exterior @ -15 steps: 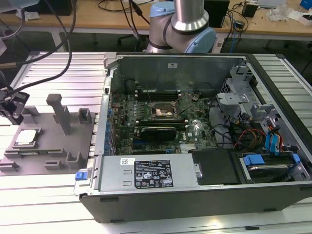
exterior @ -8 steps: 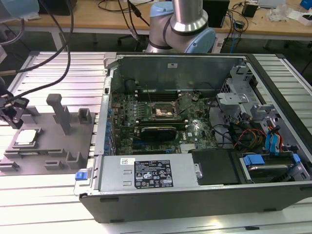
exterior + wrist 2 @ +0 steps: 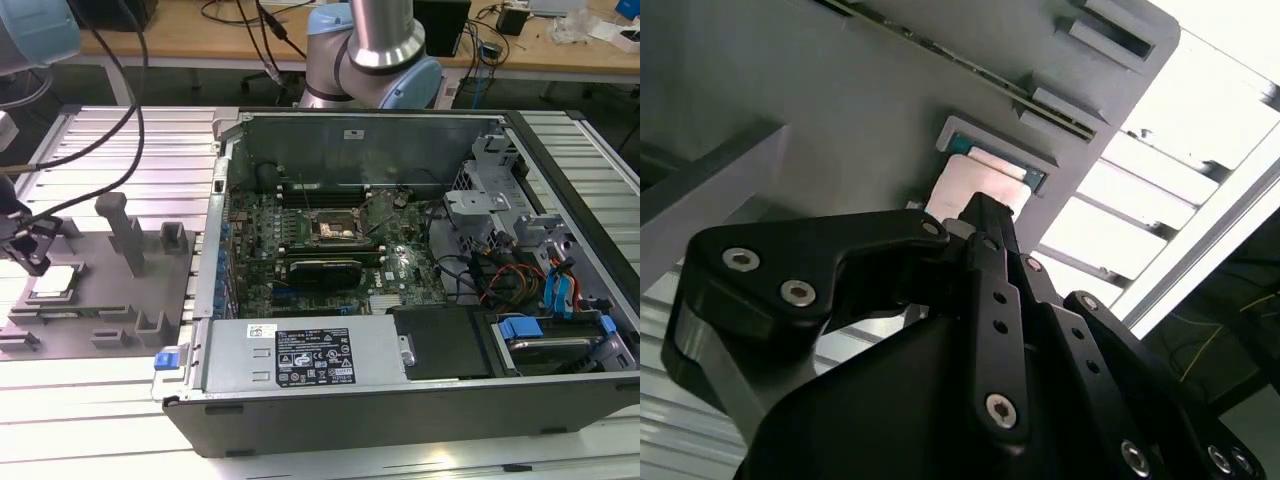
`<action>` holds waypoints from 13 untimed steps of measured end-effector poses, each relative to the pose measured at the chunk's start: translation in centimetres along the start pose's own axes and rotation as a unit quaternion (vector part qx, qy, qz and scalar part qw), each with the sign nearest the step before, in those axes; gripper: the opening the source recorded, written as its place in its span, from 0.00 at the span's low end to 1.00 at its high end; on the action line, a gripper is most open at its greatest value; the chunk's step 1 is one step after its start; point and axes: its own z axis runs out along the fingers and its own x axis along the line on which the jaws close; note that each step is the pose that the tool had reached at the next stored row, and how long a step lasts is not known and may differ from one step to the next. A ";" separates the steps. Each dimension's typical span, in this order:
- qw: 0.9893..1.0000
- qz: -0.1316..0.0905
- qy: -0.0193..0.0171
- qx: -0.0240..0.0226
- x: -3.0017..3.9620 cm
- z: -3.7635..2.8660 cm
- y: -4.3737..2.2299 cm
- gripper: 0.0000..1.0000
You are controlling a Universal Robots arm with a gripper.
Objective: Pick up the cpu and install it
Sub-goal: 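Pick up the cpu and move it towards the insertion slot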
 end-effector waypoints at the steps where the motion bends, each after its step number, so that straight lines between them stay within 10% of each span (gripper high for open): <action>1: 1.000 -0.001 0.000 0.000 0.00 0.29 -0.04 0.11; 13: 1.000 -0.018 0.001 -0.001 0.07 2.43 0.04 0.11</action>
